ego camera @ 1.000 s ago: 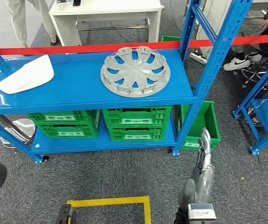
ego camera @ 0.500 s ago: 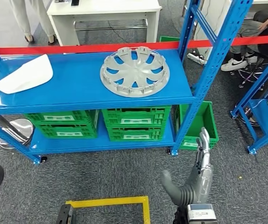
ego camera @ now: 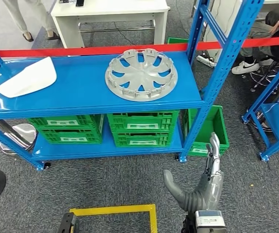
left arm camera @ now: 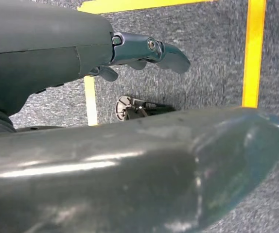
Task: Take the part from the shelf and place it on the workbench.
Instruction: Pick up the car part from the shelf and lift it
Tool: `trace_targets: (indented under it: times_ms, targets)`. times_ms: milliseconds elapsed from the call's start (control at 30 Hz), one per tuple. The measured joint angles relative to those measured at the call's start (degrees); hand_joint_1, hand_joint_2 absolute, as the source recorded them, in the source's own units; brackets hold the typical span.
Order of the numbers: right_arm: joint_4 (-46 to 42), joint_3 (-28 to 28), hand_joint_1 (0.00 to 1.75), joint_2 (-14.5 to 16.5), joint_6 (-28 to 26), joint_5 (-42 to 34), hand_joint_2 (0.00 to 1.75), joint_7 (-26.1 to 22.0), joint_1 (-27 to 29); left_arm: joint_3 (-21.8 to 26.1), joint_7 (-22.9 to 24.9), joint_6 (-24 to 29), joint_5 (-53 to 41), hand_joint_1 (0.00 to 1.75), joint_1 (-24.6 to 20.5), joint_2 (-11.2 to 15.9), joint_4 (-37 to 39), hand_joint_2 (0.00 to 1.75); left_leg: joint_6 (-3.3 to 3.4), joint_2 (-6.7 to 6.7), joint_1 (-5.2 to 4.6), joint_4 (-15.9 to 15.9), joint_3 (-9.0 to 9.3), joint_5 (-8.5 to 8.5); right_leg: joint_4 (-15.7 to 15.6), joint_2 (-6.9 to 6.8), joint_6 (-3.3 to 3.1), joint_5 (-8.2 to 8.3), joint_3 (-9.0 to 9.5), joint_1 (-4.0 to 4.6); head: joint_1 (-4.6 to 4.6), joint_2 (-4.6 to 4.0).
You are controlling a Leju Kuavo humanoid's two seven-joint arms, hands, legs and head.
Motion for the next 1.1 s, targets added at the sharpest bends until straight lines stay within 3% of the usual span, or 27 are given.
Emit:
trace_targets:
  times_ms: [33, 67, 167, 267, 367, 1100]
  targets:
    - [0.01, -0.01, 0.00, 0.00, -0.07, 0.05, 1.75, 0.01, 0.02, 0.00, 0.00, 0.01, 0.00, 0.00, 0.00, 0.02, 0.00, 0.00, 0.20, 0.01, -0.01, -0.06, 0.01, 0.07, -0.04, 0.06, 0.05, 0.07, -0.05, 0.00, 0.00, 0.00]
    - [0.01, -0.02, 0.00, 0.00, -0.19, 0.18, 1.31, 0.01, 0.04, 0.00, 0.00, 0.02, 0.00, 0.00, -0.01, 0.02, 0.00, 0.00, 0.31, 0.01, 0.00, -0.22, 0.05, 0.21, -0.03, 0.08, -0.02, 0.06, -0.09, 0.06, 0.00, 0.00]
    - [0.00, -0.02, 0.00, 0.00, -0.55, 0.68, 0.00, -0.18, 0.03, 0.00, 0.00, 0.01, 0.00, 0.00, -0.04, 0.06, 0.00, 0.00, -0.24, 0.01, 0.08, -0.75, 0.13, 0.54, -0.01, 0.08, -0.50, 0.08, -0.24, 0.20, 0.01, 0.00]
    - [-0.02, -0.02, 0.00, 0.00, -0.35, 0.76, 0.00, -0.48, 0.03, 0.00, 0.00, -0.07, 0.00, 0.00, -0.03, 0.09, 0.00, 0.00, -0.98, 0.01, 0.23, -0.96, 0.08, 0.73, 0.03, 0.08, -0.81, 0.15, -0.41, 0.36, 0.02, 0.00]
    - [-0.02, -0.02, 0.00, 0.00, -0.13, 0.76, 0.00, -0.55, 0.02, 0.00, 0.00, -0.12, 0.00, 0.00, -0.03, 0.09, 0.00, 0.00, -1.28, 0.01, 0.32, -0.98, 0.02, 0.77, 0.04, 0.08, -0.95, 0.20, -0.45, 0.44, 0.04, 0.00]
    - [-0.02, -0.02, 0.00, 0.00, -0.58, 1.75, 0.00, -0.97, 0.02, 0.00, 0.00, -0.31, 0.10, 0.00, -0.03, 0.09, 0.00, 0.00, -1.26, 0.01, 0.18, -0.96, -0.03, 0.81, 0.00, 0.08, -0.92, 0.38, -0.45, 0.26, 0.04, 0.00]
